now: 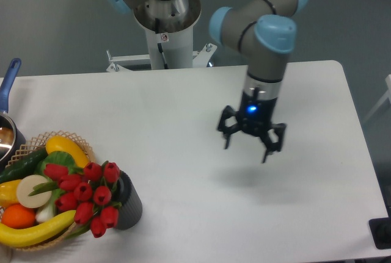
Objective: Pick up the flowers from the vase
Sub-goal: 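Move the open gripper toward the red tulips in the grey vase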
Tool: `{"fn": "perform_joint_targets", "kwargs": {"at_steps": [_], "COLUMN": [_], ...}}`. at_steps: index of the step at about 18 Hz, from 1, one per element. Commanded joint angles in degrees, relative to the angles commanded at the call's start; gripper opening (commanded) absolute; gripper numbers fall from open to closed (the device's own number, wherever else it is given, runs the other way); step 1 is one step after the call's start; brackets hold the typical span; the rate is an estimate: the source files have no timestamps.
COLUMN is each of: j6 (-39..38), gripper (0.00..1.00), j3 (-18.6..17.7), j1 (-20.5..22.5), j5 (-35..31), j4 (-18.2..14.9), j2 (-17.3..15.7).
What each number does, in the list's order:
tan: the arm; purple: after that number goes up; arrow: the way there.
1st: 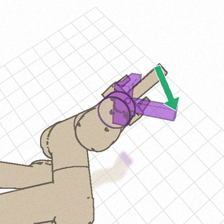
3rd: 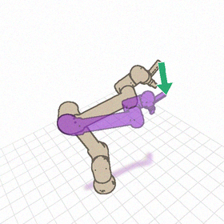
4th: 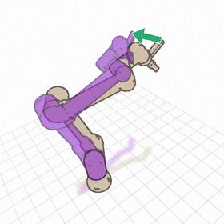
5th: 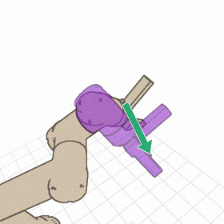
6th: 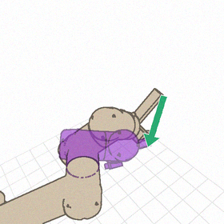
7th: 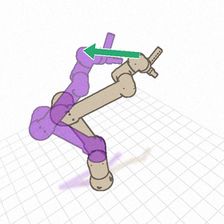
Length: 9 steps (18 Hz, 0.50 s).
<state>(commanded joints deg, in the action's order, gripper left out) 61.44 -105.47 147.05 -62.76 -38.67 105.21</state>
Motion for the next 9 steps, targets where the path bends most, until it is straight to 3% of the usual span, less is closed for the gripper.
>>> {"fn": "perform_joint_targets", "kwargs": {"at_steps": [5,9], "j6": [0.17,0.26], "gripper": [1.0,1.0], "j3": [-1.05,-0.62], "j1": [-0.89,-1.5], "j5": [20.28,25.75], "j4": [-0.09,0.0], "j2": [-1.14,-1.06]}}
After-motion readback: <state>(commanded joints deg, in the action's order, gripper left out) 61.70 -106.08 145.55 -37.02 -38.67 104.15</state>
